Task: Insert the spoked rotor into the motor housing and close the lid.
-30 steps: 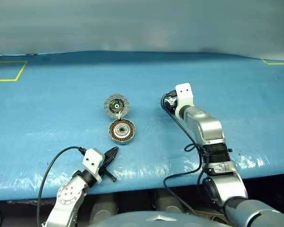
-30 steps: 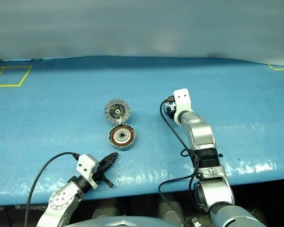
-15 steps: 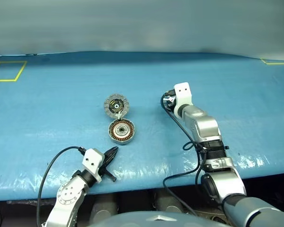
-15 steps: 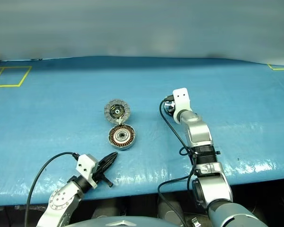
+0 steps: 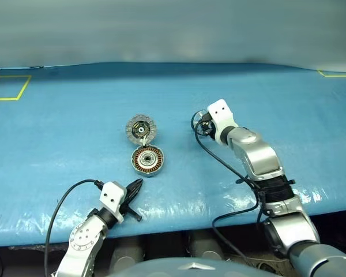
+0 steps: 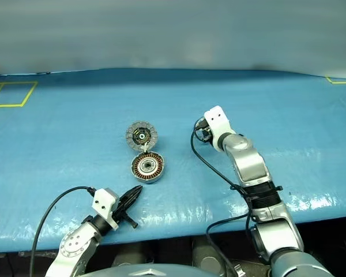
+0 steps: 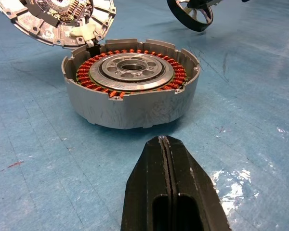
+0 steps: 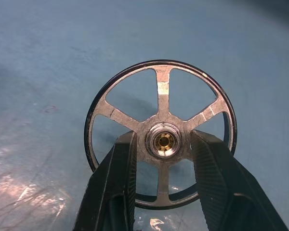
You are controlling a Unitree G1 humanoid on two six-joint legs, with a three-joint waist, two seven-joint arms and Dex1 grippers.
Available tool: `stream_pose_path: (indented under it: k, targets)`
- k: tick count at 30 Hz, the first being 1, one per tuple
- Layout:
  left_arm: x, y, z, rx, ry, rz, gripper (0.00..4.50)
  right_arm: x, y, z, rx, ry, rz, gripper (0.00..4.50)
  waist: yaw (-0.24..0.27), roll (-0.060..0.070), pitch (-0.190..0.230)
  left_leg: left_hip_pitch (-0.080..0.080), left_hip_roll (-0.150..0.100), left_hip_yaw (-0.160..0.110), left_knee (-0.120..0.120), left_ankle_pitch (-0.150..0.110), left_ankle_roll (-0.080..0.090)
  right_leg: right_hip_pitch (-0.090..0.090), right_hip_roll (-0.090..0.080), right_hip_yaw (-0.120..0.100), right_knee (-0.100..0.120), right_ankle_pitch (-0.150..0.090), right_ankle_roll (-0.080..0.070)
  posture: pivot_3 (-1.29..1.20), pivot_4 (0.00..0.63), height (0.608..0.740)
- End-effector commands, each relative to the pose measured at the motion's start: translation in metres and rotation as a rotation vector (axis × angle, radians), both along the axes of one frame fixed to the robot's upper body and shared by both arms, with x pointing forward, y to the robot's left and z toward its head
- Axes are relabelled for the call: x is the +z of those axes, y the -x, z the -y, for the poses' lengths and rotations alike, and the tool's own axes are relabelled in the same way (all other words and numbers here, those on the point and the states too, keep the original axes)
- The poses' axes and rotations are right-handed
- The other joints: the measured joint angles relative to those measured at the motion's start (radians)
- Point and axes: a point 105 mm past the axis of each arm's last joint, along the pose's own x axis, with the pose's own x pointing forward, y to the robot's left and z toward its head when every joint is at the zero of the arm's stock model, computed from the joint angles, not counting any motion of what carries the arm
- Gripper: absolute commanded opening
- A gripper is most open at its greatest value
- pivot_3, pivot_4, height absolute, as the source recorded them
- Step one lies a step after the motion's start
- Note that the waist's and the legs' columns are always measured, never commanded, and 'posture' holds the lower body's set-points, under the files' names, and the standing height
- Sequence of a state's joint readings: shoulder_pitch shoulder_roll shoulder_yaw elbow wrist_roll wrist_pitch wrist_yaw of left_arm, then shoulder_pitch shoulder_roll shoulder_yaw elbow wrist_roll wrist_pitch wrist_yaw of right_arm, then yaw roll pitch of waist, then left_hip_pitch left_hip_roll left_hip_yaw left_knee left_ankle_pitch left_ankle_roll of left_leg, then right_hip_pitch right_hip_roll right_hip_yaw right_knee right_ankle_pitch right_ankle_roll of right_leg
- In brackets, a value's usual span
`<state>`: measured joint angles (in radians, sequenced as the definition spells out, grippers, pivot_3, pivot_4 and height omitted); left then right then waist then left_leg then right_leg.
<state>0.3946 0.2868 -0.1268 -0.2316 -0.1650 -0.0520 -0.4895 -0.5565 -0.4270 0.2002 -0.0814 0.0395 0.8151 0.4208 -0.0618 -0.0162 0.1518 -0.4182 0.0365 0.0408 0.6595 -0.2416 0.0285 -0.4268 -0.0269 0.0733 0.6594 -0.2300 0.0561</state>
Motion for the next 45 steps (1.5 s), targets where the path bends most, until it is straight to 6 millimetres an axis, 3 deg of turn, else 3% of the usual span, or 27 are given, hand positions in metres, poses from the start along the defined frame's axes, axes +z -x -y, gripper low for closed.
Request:
stream_pose_path:
  k: [1, 9, 17, 28, 45]
  targets:
    - [0.003, 0.001, 0.002, 0.000, 0.005, 0.013, 0.00, 0.040, 0.025, -0.031, 0.285, 0.060, 0.081, 1.36, 0.000, 0.000, 0.000, 0.000, 0.000, 0.000, 0.000, 0.000, 0.000, 0.001, 0.000, 0.000, 0.000, 0.000, 0.000, 0.00, 0.150, 0.740]
    - [0.005, 0.000, 0.002, 0.012, -0.028, 0.045, 0.00, 0.061, 0.073, -0.076, 0.684, 0.199, 0.076, 1.36, 0.001, -0.001, 0.000, 0.000, 0.000, -0.001, 0.000, 0.000, 0.000, 0.000, 0.000, -0.001, -0.001, -0.001, 0.000, 0.00, 0.150, 0.740]
    - [0.004, 0.000, 0.001, 0.027, -0.027, 0.051, 0.00, 0.045, 0.091, -0.126, 0.744, 0.053, -0.045, 1.36, 0.003, -0.001, 0.000, -0.001, 0.001, -0.002, 0.001, 0.000, 0.000, 0.000, 0.000, -0.002, 0.000, 0.000, -0.001, 0.00, 0.150, 0.740]
    - [0.002, 0.001, 0.001, 0.034, -0.012, 0.046, 0.00, 0.024, 0.095, -0.131, 0.742, 0.115, -0.101, 1.36, 0.005, -0.001, 0.000, -0.001, 0.000, -0.003, 0.001, 0.000, 0.000, -0.001, -0.002, -0.003, 0.000, 0.000, -0.001, 0.00, 0.150, 0.740]
    - [0.007, 0.001, 0.006, 0.020, -0.005, 0.051, 0.00, 0.005, 0.082, -0.134, 0.671, 0.111, -0.119, 1.36, 0.004, -0.001, 0.000, -0.001, 0.000, -0.003, 0.001, 0.000, 0.000, 0.000, -0.002, -0.003, 0.000, 0.000, -0.001, 0.00, 0.150, 0.740]
